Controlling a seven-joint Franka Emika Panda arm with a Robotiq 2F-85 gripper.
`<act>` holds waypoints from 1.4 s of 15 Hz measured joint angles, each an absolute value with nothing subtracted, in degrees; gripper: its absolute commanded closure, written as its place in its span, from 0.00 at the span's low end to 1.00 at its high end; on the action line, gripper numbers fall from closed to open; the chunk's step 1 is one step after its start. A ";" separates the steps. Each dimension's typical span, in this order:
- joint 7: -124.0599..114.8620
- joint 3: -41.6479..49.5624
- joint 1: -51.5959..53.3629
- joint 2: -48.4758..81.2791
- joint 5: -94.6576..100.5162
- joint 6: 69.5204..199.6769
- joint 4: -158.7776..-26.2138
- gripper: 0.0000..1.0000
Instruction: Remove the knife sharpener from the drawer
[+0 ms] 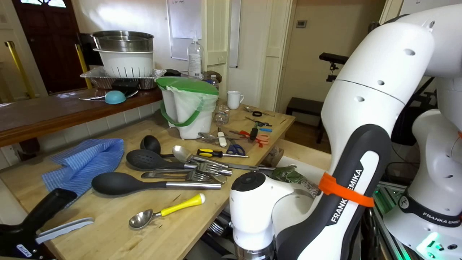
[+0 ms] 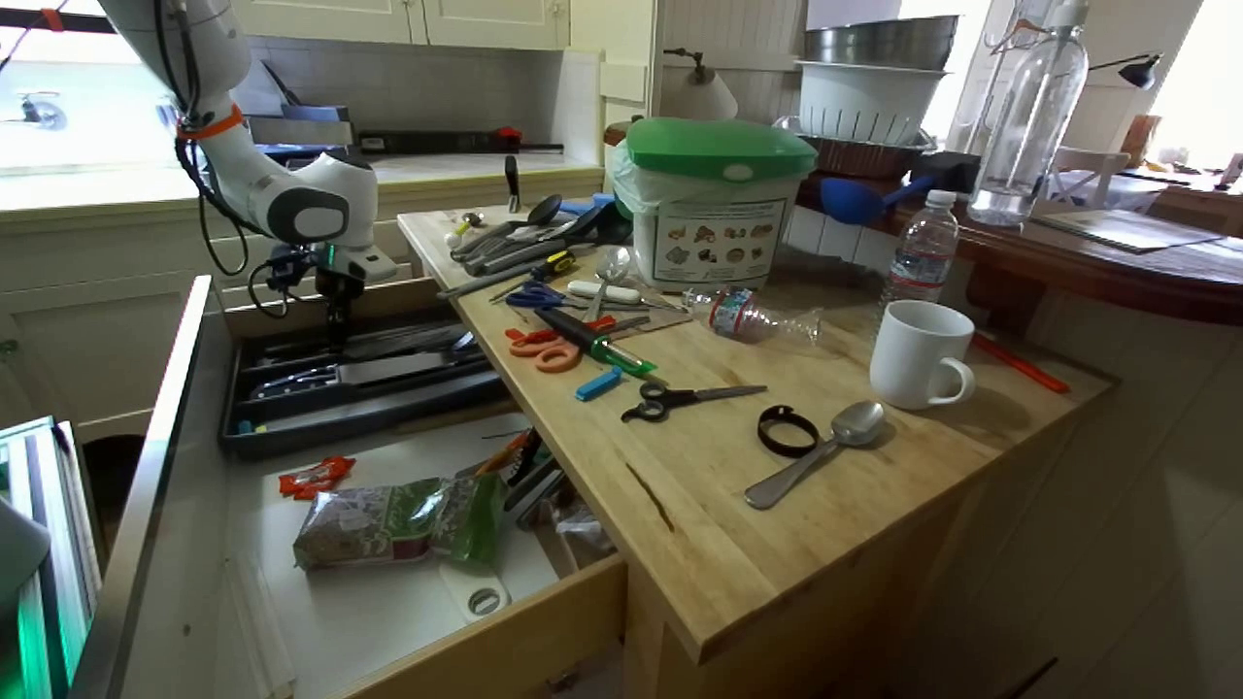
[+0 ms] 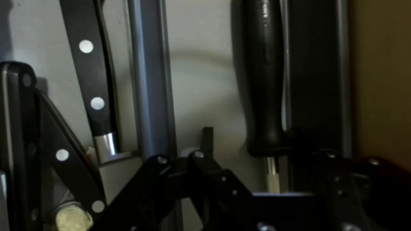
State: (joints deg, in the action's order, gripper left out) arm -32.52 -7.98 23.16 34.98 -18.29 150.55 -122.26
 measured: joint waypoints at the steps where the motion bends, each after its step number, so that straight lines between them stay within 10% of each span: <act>1: -33.06 -7.82 23.26 35.14 -18.03 150.08 -121.89 0.67; 4: -34.33 -7.47 23.52 35.28 -17.20 149.33 -121.10 0.90; 21: -29.73 -16.81 15.51 20.86 -32.51 159.18 -133.24 0.90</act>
State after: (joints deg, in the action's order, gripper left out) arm -29.73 -16.81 15.51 20.86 -32.51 159.18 -133.24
